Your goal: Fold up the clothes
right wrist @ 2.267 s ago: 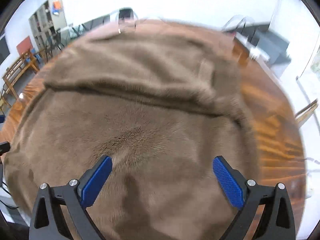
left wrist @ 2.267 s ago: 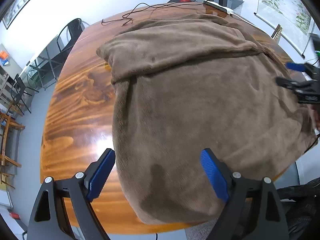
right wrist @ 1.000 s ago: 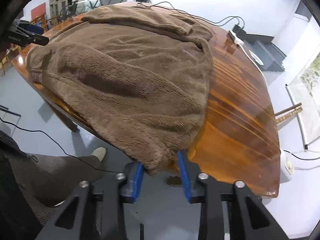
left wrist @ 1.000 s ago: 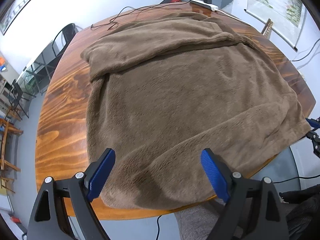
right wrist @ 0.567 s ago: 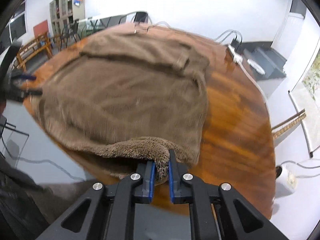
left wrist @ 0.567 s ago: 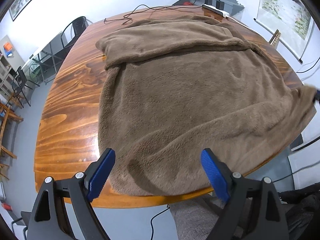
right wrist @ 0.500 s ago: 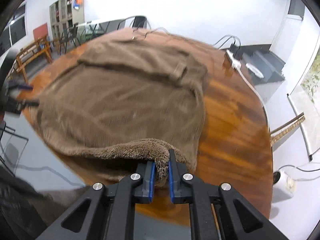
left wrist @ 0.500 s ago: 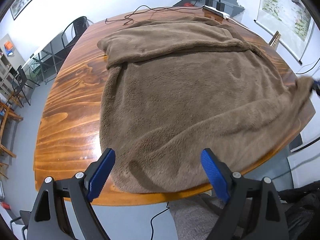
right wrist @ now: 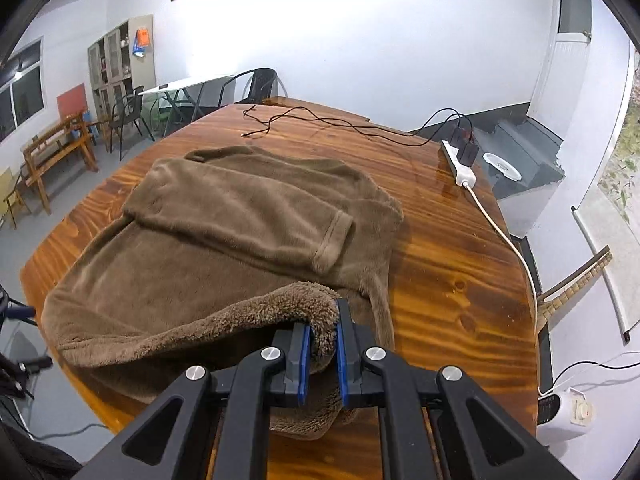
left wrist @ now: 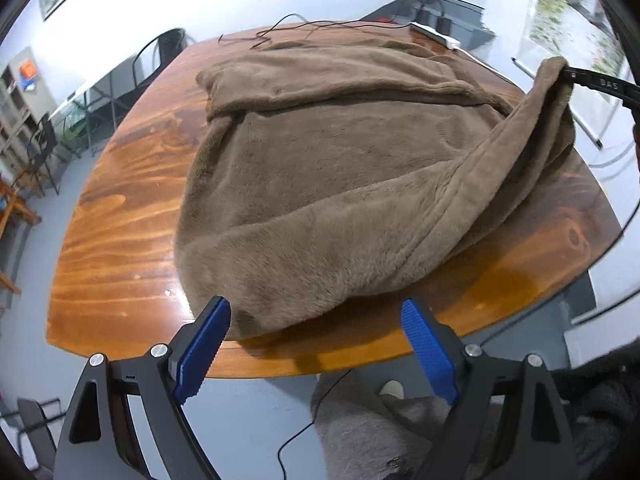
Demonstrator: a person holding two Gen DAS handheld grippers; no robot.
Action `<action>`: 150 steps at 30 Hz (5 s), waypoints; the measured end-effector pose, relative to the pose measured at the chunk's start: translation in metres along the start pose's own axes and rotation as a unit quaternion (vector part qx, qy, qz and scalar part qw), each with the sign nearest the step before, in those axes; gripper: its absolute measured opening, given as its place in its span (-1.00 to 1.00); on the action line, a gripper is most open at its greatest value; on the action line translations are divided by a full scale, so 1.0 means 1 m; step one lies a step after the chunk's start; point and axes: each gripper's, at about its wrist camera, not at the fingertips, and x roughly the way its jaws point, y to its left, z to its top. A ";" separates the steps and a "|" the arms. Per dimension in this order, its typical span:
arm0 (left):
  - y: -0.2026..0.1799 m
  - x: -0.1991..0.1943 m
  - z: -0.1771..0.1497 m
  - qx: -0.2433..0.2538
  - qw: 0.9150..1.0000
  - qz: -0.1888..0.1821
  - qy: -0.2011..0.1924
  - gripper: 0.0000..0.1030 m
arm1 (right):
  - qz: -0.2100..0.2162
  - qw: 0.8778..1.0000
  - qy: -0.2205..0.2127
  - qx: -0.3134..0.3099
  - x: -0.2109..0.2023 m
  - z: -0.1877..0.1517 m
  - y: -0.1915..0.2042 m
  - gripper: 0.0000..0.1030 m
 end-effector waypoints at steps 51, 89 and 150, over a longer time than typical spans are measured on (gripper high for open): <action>-0.002 0.006 0.036 -0.052 0.996 0.056 -0.038 0.76 | -0.025 0.995 0.070 0.071 0.053 -0.019 -0.048 -0.77; 0.034 0.061 0.072 -0.100 0.991 0.083 0.020 -0.06 | -0.023 0.992 0.095 0.079 0.056 -0.046 -0.053 -0.77; 0.138 0.156 0.390 -0.053 0.996 0.053 -0.046 -0.70 | -0.102 0.981 0.016 0.167 0.222 0.164 -0.101 -0.77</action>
